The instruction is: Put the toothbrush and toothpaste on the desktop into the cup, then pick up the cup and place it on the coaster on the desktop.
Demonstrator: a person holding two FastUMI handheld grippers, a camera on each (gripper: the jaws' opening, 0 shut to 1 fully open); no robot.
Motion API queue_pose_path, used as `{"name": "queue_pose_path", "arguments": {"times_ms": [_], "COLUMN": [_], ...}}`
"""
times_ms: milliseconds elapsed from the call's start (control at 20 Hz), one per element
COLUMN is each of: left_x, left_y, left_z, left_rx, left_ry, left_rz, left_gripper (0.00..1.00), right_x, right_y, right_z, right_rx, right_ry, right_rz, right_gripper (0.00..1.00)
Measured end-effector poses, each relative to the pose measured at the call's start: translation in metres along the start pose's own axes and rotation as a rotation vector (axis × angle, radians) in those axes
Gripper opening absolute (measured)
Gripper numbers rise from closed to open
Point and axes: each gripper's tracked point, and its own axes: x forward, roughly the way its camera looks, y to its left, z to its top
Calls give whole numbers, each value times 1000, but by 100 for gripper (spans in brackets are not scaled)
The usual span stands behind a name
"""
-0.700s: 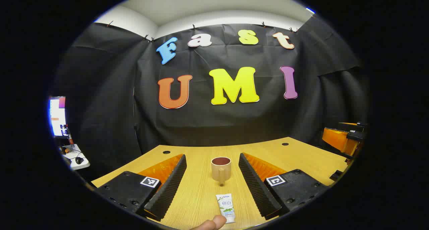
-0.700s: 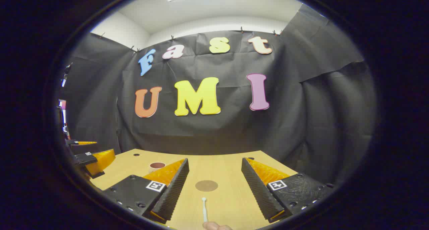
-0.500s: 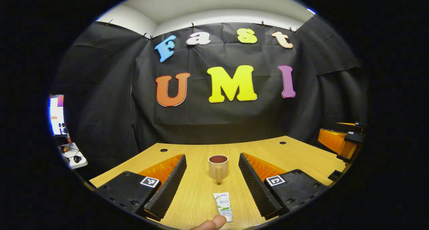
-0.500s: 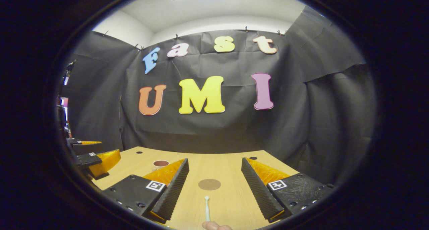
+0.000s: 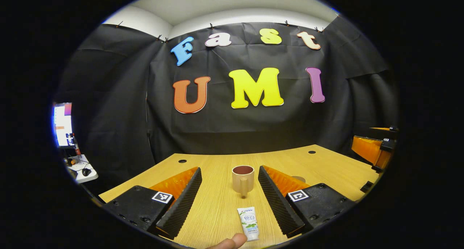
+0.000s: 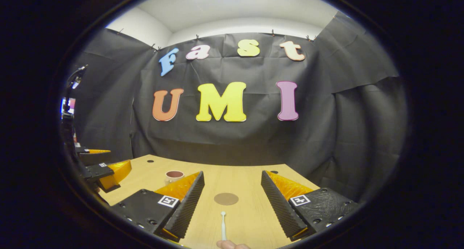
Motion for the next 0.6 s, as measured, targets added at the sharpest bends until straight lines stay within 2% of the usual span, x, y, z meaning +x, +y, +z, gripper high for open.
{"name": "queue_pose_path", "arguments": {"times_ms": [50, 100, 250, 600], "left_x": [1, 2, 3, 7], "left_y": [0, 1, 0, -4], "left_z": [-1, -4, -11, -24], "left_rx": [-4, -9, -23, -27], "left_ry": [5, 11, 30, 69], "left_rz": [1, 4, 4, 2], "left_gripper": [99, 99, 99, 99], "right_x": [0, 0, 2, 3], "right_y": [0, 2, 8, 3], "right_z": [0, -1, -6, -10], "right_rx": [-2, 1, 5, 4], "right_ry": [-3, -4, 11, 25], "right_rz": [-1, 5, 24, 13], "right_gripper": [92, 95, 95, 96]}}
